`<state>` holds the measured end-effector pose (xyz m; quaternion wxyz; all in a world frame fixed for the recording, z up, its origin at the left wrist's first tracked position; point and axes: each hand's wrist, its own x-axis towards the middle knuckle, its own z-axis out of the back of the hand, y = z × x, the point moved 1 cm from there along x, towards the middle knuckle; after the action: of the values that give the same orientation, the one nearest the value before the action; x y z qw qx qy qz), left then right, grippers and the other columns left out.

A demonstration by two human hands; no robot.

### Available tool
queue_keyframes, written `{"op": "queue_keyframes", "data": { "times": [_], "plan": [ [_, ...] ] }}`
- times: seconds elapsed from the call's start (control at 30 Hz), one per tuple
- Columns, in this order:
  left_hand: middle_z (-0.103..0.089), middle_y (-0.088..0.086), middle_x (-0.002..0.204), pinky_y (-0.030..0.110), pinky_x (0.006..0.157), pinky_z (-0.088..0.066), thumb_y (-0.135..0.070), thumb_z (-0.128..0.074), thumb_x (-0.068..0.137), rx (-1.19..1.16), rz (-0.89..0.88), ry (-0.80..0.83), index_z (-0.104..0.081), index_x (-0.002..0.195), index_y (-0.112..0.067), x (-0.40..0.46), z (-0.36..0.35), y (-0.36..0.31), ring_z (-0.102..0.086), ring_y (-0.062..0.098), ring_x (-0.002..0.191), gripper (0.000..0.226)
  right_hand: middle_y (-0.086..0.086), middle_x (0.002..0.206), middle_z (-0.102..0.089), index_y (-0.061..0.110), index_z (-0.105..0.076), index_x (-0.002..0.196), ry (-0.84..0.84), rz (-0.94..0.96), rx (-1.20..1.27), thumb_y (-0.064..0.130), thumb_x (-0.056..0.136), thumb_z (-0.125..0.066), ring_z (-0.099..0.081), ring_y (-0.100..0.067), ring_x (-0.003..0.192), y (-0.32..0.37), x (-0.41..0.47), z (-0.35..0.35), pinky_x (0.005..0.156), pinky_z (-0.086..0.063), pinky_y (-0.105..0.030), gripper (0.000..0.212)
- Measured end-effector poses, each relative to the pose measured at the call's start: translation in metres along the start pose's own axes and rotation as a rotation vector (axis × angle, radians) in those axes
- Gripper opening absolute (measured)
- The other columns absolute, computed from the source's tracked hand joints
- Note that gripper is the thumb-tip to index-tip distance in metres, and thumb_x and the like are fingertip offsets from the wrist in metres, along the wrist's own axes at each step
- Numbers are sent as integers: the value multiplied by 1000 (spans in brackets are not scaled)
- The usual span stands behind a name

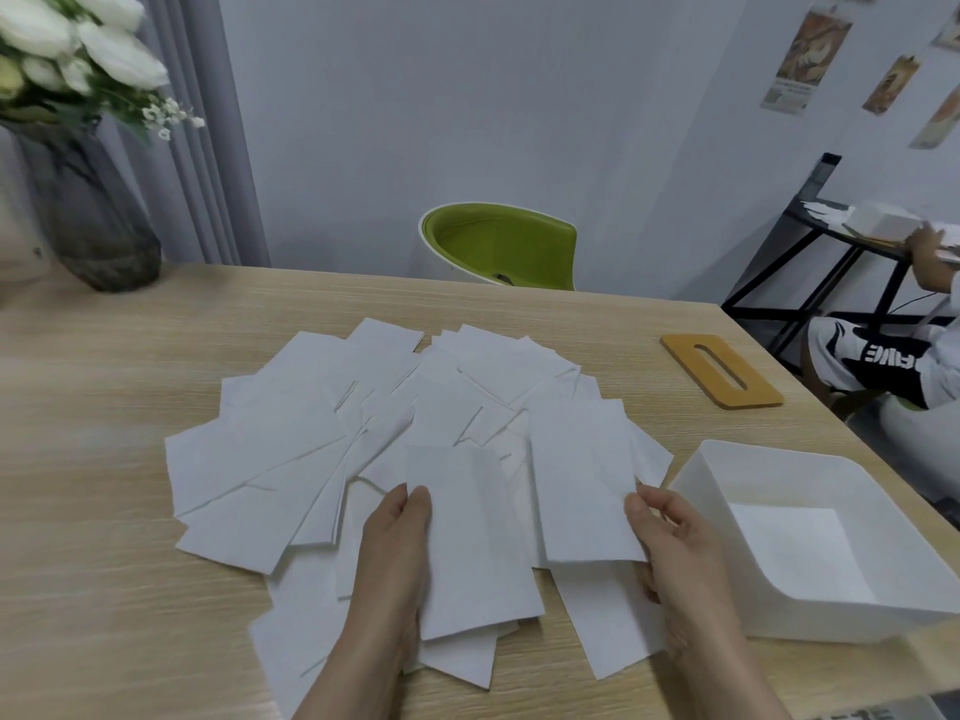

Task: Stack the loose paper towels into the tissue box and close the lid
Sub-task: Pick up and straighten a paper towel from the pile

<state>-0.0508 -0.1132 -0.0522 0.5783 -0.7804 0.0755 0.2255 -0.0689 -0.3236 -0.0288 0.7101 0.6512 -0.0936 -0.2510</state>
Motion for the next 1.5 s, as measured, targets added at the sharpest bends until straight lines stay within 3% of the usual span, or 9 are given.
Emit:
{"op": "queue_keyframes", "data": {
  "times": [0.13,0.27,0.47,0.57,0.7,0.93,1.1,1.37,1.5],
  "plan": [
    [-65,5,126,52,101,-48,-31,-48,101,-45,26,-3,-53,136,-17,-1,0,-2,-63,28,112,38,9,46,-57,16,-63,94,113,-61,46,17,93,-59,-33,-1,29,2,-17,-11,32,-24,-13,4],
    [-52,-2,141,48,109,-40,-36,-50,100,-83,31,-29,-42,144,-21,-5,0,-3,-53,22,126,48,6,45,-58,8,-63,97,252,-104,112,10,94,-55,-41,-1,30,-3,-37,-33,31,-28,-12,8],
    [-70,-2,114,44,97,-51,-36,-43,102,-39,10,-13,-66,109,-24,-6,0,-4,-66,19,104,26,-5,62,-70,6,-63,98,301,-87,150,6,94,-55,-57,-4,42,-5,-51,-47,37,-38,-12,9],
    [-68,-8,113,37,91,-52,-37,-45,102,-26,-12,1,-62,114,-25,-6,0,-2,-65,14,103,24,-8,69,-73,7,-64,97,306,-59,96,5,93,-56,-62,-5,49,-6,-54,-49,41,-39,-11,9],
    [-66,-31,71,24,65,-48,-31,-49,101,-1,-43,7,-54,82,-37,-5,0,0,-65,-8,72,20,-5,65,-72,8,-64,96,341,-35,23,7,92,-57,-61,-4,50,-8,-58,-50,45,-40,-11,8],
    [-59,-26,94,36,90,-50,-34,-48,101,-42,-72,-9,-46,108,-36,-5,0,-1,-60,3,95,7,26,100,-57,43,-53,115,187,288,-343,28,90,-61,-50,4,88,-10,-60,-51,75,-39,-14,31],
    [-74,-19,85,38,78,-57,-33,-50,100,-30,-54,85,-63,96,-33,-8,-6,2,-72,7,81,14,28,142,-33,48,-27,140,344,179,-304,42,93,-49,-28,5,134,-15,-68,-63,115,-27,-30,52],
    [-75,-5,100,43,82,-59,-19,-49,100,19,-135,76,-64,109,-28,-12,-11,1,-72,17,90,20,24,142,-39,46,-28,140,345,174,-162,27,93,-57,-37,4,132,-12,-71,-63,112,-34,-30,59],
    [-75,-7,98,42,84,-58,-18,-50,98,36,-177,72,-65,107,-27,-16,-18,1,-72,13,90,20,36,139,-33,46,-29,141,368,217,-178,28,92,-58,-31,18,127,-12,-71,-66,103,-29,-8,59]
  ]
}}
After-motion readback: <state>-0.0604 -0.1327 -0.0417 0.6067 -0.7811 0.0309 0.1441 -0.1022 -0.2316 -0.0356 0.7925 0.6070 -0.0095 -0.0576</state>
